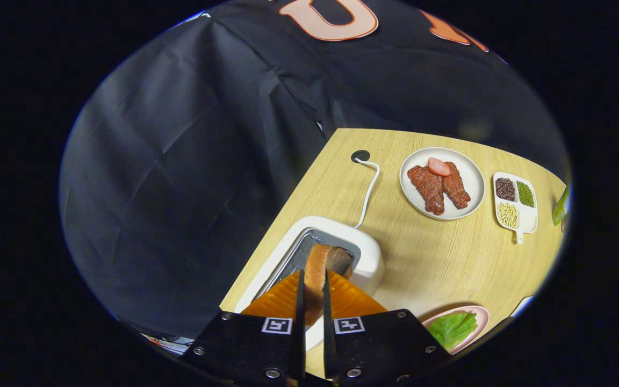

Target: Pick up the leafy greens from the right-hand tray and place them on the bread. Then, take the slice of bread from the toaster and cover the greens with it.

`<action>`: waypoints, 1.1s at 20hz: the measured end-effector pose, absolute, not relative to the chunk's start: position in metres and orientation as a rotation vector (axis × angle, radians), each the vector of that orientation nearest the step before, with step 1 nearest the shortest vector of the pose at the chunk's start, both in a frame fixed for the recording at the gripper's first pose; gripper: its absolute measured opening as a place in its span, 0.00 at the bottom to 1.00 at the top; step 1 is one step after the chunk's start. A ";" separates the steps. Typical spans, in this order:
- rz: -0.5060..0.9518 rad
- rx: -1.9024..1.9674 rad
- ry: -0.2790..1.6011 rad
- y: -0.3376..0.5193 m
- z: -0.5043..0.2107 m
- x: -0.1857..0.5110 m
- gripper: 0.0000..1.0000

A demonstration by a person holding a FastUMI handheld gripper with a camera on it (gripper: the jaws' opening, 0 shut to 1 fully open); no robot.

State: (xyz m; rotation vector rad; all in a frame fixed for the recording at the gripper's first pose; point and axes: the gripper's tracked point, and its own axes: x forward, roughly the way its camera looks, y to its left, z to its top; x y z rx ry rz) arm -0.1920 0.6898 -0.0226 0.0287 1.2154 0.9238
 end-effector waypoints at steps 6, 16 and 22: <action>0.979 0.069 1.159 0.681 -0.002 -0.194 0.14; 1.057 0.211 1.087 0.655 0.018 -0.191 0.14; 1.113 0.276 1.046 0.634 0.036 -0.195 0.14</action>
